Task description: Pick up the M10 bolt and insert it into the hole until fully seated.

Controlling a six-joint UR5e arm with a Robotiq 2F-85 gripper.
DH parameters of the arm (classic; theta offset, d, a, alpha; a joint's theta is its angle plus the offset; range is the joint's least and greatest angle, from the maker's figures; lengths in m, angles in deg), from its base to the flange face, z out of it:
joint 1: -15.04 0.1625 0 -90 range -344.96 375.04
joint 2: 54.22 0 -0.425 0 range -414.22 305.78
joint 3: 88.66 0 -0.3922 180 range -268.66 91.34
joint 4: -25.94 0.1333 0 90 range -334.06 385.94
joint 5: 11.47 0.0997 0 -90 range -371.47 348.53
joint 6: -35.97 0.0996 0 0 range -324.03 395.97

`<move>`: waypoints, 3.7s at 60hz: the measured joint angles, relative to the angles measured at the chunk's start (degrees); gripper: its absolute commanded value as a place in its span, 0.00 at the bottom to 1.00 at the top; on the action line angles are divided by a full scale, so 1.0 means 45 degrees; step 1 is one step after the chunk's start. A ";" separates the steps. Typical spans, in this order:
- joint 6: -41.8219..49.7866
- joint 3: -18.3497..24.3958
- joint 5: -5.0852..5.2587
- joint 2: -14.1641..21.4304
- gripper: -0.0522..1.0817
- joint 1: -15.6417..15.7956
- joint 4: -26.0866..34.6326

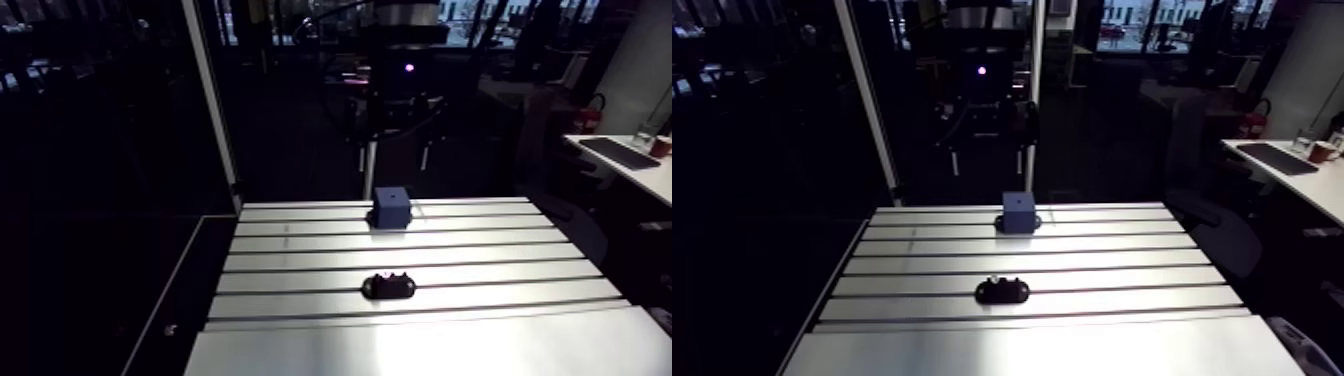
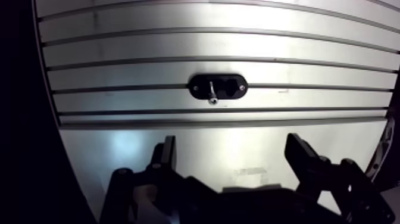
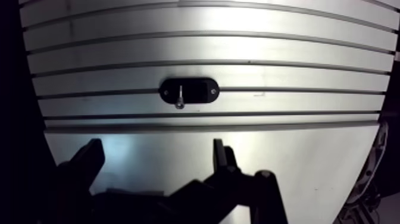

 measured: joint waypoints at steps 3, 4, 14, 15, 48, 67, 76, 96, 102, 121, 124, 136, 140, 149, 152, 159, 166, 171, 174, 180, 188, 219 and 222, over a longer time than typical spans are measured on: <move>-0.0011 -0.0149 0.0001 0.0027 0.06 -0.0015 -0.0156; -0.0018 -0.0217 0.0000 0.0042 0.06 -0.0021 -0.0233; -0.0070 -0.0952 0.0012 0.0218 0.07 -0.0058 -0.1150; -0.0073 -0.1036 0.0013 0.0237 0.07 -0.0060 -0.1253; -0.0428 -0.3859 0.0069 0.0705 0.06 -0.0121 -0.5263; -0.0808 -0.4793 0.0127 0.0589 0.06 -0.0304 -0.6643; -0.0951 -0.5036 0.0153 0.0550 0.06 -0.0336 -0.6810; -0.1024 -0.5546 0.0316 0.0430 0.06 -0.0346 -0.6879; -0.1034 -0.5725 0.0331 0.0397 0.06 -0.0346 -0.7004; -0.1080 -0.6239 0.0297 0.0255 0.06 -0.0346 -0.7911; -0.1079 -0.6313 0.0288 0.0250 0.07 -0.0348 -0.8018; -0.1047 -0.6663 0.0292 0.0241 0.09 -0.0353 -0.8550; -0.1026 -0.6778 0.0298 0.0239 0.11 -0.0352 -0.8743; -0.0964 -0.6973 0.0308 0.0238 0.16 -0.0350 -0.8995; -0.0951 -0.7011 0.0309 0.0239 0.19 -0.0351 -0.9029; -0.0927 -0.7091 0.0315 0.0238 0.21 -0.0357 -0.9149; -0.0931 -0.7173 0.0335 0.0238 0.26 -0.0374 -0.9367; -0.0941 -0.7236 0.0353 0.0238 0.27 -0.0393 -0.9508; -0.0943 -0.7272 0.0362 0.0238 0.28 -0.0405 -0.9574; -0.0947 -0.7321 0.0376 0.0237 0.31 -0.0422 -0.9658; -0.0954 -0.7356 0.0393 0.0237 0.32 -0.0444 -0.9712; -0.0967 -0.7344 0.0392 0.0064 0.41 -0.0469 -0.9748; -0.0964 -0.7336 0.0391 0.0025 0.41 -0.0472 -0.9750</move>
